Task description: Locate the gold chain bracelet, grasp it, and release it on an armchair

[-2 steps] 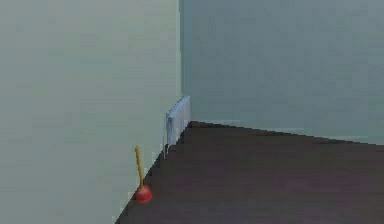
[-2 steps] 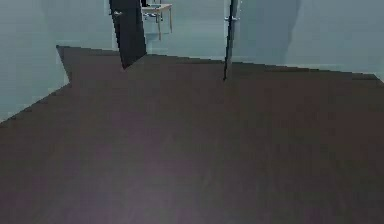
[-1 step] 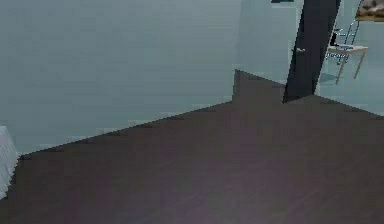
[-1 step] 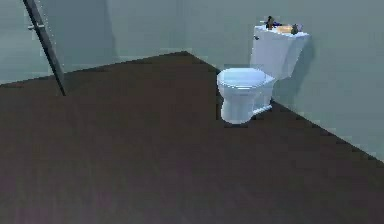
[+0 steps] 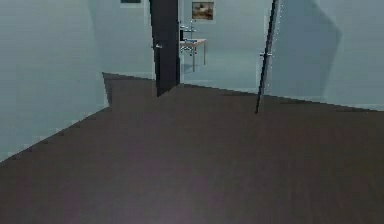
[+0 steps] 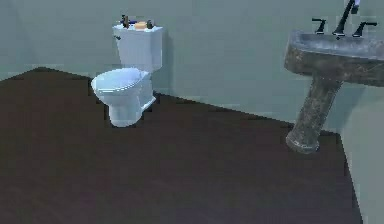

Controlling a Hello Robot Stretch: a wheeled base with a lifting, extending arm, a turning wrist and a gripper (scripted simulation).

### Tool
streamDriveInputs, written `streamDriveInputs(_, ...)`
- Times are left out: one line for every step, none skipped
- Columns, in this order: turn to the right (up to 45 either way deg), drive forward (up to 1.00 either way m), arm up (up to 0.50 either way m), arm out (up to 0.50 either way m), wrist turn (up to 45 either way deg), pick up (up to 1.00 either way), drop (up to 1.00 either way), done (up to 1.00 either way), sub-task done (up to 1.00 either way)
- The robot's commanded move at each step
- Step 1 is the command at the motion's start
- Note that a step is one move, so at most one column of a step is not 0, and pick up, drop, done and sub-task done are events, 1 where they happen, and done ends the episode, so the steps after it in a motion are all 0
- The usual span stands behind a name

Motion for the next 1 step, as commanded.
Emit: streamDriveInputs(0.0, 1.0, 0.0, 0.0, 0.0, 0.0, 0.0, 0.0, 0.0)
